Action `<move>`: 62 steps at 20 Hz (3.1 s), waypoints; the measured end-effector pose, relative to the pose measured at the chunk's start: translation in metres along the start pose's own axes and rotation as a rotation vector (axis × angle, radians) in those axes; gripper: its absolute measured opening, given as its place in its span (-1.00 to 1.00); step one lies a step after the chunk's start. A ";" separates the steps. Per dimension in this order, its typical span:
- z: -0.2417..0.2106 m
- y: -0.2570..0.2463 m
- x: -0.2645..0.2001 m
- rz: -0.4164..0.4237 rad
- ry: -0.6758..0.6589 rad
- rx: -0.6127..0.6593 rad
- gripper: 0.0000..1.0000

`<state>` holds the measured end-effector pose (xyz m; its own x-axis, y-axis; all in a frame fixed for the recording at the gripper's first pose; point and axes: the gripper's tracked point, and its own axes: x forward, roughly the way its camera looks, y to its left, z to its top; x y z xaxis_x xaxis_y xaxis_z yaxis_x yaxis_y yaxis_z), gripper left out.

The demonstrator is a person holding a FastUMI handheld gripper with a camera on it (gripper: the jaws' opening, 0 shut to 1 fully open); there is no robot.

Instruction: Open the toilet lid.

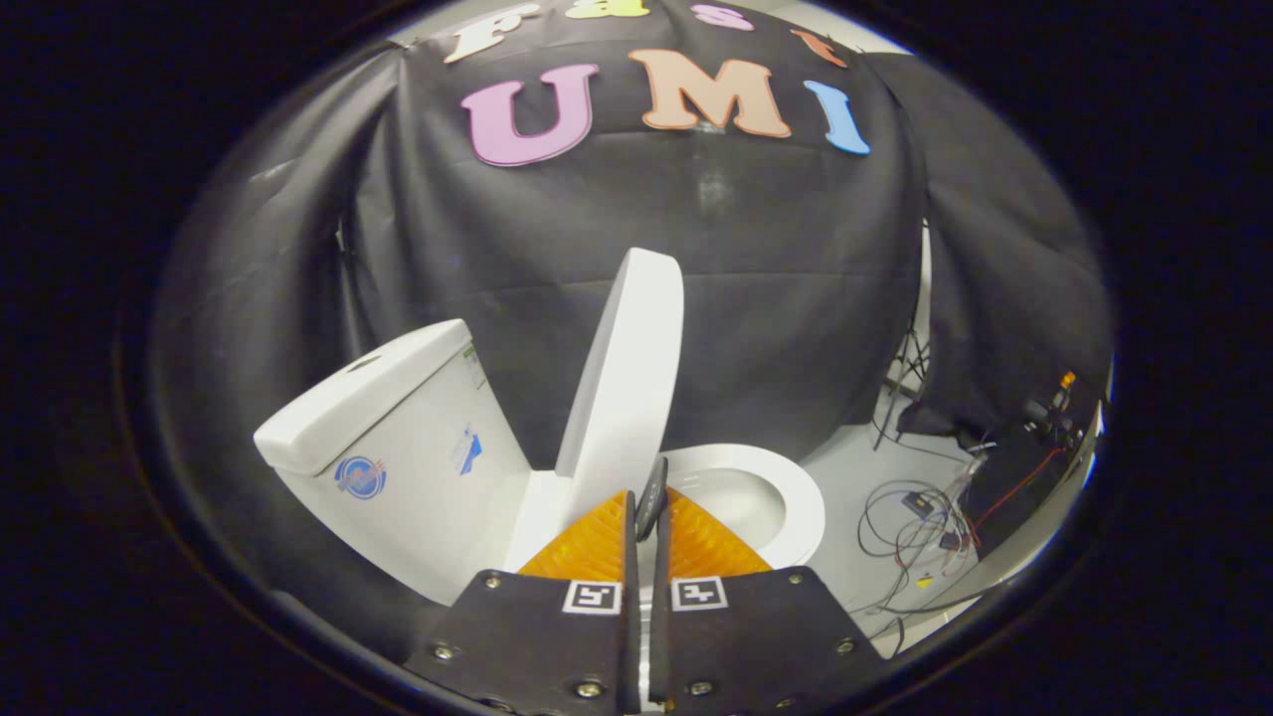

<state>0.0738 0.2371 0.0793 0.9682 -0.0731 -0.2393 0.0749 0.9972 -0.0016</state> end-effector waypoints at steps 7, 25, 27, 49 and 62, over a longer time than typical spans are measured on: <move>0.007 0.023 -0.006 0.027 -0.007 0.038 -0.92; 0.003 0.092 -0.024 0.078 -0.099 -0.188 -0.92; -0.001 0.096 -0.025 0.090 -0.094 -0.199 -0.92; -0.020 0.131 -0.034 0.327 -0.047 -0.191 -0.55; 0.003 0.073 -0.059 0.344 -0.086 -0.224 0.59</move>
<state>0.0223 0.3138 0.0961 0.9448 0.2734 -0.1806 -0.3011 0.9418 -0.1496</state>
